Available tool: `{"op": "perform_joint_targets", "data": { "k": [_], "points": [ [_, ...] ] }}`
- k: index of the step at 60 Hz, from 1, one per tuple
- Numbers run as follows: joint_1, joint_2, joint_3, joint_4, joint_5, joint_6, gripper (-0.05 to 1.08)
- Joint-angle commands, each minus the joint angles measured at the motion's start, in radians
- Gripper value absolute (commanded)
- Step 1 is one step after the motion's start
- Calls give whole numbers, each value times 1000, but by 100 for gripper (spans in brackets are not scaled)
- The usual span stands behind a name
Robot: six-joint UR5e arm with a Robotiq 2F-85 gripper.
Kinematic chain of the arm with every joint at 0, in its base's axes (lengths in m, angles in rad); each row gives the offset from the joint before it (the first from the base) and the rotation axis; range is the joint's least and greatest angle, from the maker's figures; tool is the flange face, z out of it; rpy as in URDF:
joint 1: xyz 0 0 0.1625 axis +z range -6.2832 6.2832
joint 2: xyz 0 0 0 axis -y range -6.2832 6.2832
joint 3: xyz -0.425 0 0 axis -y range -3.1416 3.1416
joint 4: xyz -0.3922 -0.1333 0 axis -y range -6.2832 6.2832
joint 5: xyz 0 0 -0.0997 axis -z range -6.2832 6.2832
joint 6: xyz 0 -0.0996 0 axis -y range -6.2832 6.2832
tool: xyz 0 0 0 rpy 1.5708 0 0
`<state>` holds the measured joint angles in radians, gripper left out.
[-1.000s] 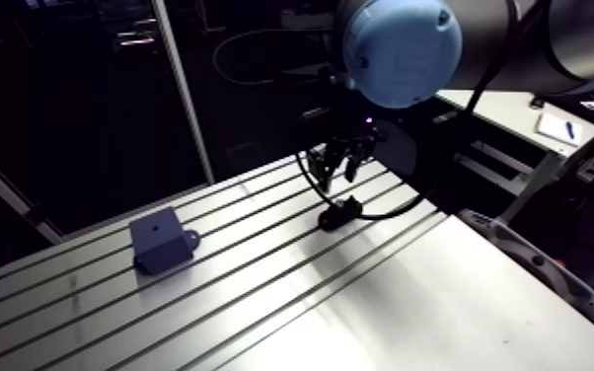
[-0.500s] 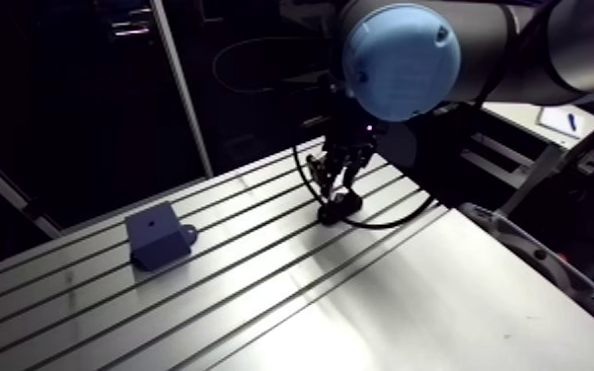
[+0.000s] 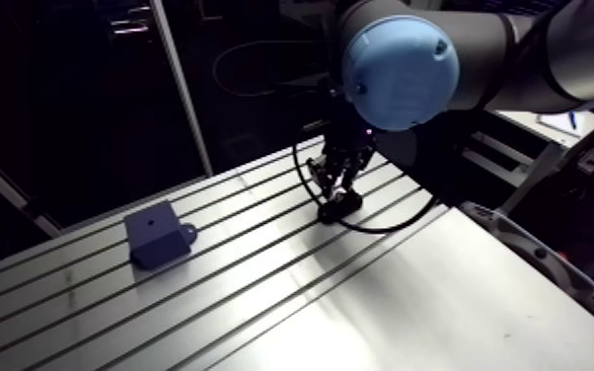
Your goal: Pick up the M10 bolt and insert it into the hole until fully seated.
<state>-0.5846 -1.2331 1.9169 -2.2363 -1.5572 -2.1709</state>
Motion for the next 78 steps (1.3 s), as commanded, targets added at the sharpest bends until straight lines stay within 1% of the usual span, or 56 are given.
{"op": "perform_joint_targets", "data": {
  "k": [1, 23, 57, 66, 78],
  "points": [
    [0, 1, 10, -7, 1, -1, 50],
    [-8, 5, 15, -7, 4, -2, 50],
    [-8, 5, 12, -10, 4, -2, 52],
    [-8, 7, 14, -44, 4, -4, 54],
    [-8, 8, 14, -49, 3, -4, 54]
  ]
}}
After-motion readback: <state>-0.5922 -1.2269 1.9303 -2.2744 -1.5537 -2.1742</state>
